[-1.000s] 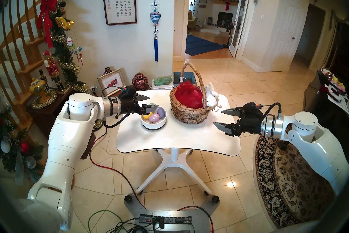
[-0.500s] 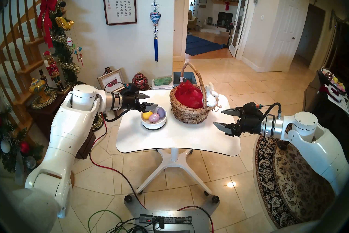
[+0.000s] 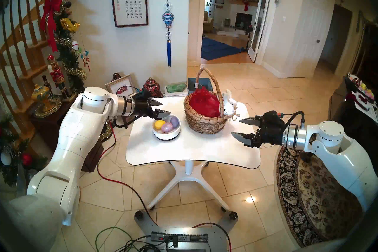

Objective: Put easter egg into basket

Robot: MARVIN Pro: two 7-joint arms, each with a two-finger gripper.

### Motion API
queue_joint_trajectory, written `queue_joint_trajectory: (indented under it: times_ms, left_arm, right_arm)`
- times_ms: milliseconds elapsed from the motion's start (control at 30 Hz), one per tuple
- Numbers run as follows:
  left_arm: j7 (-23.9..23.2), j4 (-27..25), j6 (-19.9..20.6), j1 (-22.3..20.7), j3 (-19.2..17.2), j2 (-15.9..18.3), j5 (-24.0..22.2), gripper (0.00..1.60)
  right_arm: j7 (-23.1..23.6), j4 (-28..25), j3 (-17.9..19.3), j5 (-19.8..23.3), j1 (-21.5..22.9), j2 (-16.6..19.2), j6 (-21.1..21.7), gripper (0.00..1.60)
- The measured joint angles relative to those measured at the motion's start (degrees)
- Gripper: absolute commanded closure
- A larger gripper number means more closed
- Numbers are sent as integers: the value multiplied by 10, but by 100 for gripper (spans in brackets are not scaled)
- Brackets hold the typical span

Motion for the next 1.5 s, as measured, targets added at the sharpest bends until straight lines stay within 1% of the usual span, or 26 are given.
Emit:
queue_joint_trajectory:
  times_ms: [333,800,1133,1500]
  left_arm:
    - [-19,42,-16,-33,24,-2,22,0]
    - [-48,80,-38,-59,43,3,40,0]
    - [-63,97,-47,-71,49,7,43,0]
    - [-68,99,-53,-75,58,8,48,0]
  right_arm:
    - [0,0,0,0,0,0,0,0]
    - [0,0,0,0,0,0,0,0]
    - [0,0,0,0,0,0,0,0]
    - [0,0,0,0,0,0,0,0]
